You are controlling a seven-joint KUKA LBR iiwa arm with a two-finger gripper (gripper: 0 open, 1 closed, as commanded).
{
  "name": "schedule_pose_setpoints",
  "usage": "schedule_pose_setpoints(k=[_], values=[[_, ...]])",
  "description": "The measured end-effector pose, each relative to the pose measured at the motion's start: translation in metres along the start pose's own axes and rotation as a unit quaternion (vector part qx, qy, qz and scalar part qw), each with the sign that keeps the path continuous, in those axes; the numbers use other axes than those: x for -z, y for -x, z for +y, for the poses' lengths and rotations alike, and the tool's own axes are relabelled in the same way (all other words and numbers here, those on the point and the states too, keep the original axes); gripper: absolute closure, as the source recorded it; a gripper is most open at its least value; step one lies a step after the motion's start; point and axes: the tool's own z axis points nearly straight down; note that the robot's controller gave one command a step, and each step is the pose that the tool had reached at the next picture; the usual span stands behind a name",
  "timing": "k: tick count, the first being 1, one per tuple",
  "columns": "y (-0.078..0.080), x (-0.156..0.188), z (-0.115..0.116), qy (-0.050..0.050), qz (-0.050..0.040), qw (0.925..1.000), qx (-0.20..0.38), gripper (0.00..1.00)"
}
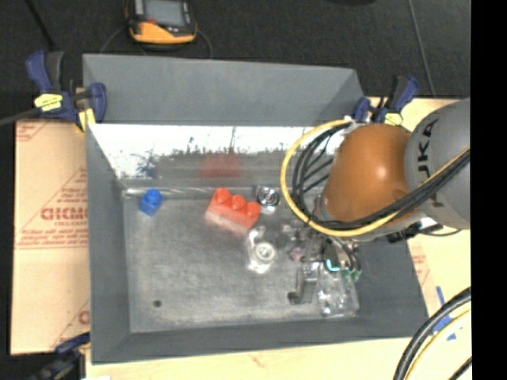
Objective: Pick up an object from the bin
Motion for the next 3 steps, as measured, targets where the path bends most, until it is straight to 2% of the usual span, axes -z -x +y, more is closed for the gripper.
schedule_pose_setpoints(k=[1,2,3], values=[[0.086,-0.101,-0.091,-0.002,-0.0066,0.9993,0.037,0.00],[0.085,-0.097,-0.088,-0.001,-0.0067,0.9992,0.039,1.00],[0.095,0.042,-0.083,-0.002,-0.0095,0.9994,0.032,1.00]])
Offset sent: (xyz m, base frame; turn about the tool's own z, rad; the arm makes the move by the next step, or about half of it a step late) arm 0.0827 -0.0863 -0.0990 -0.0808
